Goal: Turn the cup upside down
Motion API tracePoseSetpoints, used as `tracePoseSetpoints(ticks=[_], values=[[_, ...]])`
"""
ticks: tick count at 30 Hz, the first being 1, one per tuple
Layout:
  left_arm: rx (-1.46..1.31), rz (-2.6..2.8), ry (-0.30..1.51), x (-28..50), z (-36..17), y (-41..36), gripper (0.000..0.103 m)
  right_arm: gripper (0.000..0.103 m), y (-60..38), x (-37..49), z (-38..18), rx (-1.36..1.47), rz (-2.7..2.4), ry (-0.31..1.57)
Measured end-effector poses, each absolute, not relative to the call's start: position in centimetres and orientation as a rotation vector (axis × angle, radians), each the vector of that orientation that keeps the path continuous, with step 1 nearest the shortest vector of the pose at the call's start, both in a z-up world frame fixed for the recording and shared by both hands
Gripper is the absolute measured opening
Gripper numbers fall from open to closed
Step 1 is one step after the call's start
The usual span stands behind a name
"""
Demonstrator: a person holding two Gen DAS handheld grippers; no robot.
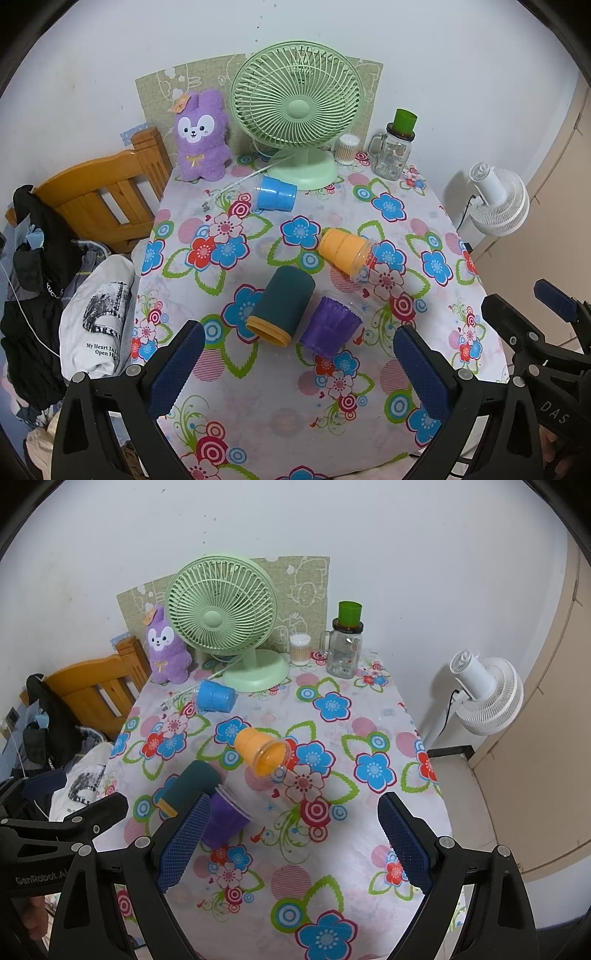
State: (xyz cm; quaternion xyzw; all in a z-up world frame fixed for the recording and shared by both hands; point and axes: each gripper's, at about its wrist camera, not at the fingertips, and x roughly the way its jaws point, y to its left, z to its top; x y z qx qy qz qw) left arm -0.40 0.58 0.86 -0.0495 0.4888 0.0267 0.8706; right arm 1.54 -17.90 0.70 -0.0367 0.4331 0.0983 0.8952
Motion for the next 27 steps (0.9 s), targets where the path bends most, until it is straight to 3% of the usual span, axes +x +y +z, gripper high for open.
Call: tracePoseSetpoints(ticks=[27], values=[[-0.08, 0.056, 1.031, -0.01, 0.8, 1.29, 0.103, 0.093, -17.35, 2.41, 0.47, -0.076, 0.207, 0.912]])
